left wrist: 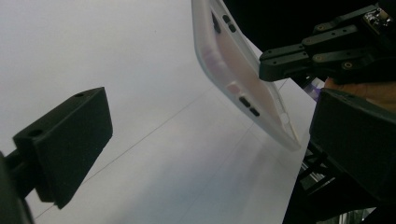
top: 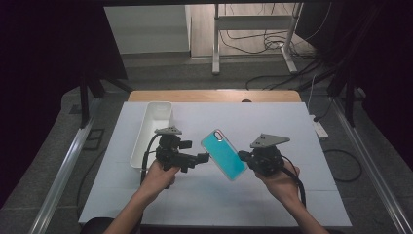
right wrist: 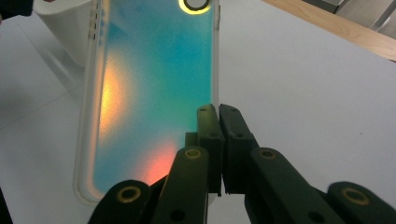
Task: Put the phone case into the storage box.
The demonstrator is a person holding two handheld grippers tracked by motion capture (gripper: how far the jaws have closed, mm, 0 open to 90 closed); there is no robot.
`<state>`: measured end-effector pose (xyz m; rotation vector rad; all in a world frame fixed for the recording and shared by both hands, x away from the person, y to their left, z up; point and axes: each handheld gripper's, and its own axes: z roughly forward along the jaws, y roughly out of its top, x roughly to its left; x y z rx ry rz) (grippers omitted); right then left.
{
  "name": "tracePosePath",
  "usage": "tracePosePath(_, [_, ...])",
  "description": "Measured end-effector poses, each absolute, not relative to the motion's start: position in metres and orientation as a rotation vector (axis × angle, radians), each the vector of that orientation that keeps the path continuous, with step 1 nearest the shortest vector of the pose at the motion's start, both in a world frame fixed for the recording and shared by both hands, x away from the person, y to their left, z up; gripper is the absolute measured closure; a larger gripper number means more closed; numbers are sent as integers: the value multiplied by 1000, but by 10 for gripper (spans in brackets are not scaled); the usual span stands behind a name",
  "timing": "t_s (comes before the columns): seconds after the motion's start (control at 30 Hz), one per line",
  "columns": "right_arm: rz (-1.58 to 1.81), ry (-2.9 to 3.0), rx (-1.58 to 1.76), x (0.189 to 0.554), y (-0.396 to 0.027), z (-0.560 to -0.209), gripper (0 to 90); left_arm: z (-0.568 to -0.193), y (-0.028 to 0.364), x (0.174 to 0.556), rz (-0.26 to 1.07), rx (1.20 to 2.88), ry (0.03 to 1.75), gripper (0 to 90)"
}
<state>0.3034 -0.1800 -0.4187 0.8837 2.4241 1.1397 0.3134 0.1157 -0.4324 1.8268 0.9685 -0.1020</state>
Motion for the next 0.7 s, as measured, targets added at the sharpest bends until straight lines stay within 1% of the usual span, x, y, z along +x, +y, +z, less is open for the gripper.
tracePosePath(0.07, [1143,2426,876,303,-178,-419,881,-433,115,315,-129,1814,970,6])
tracePosePath(0.7, [1153,2445,813,295,-164,-419,880,-440,106,328,-232,1768,960,19])
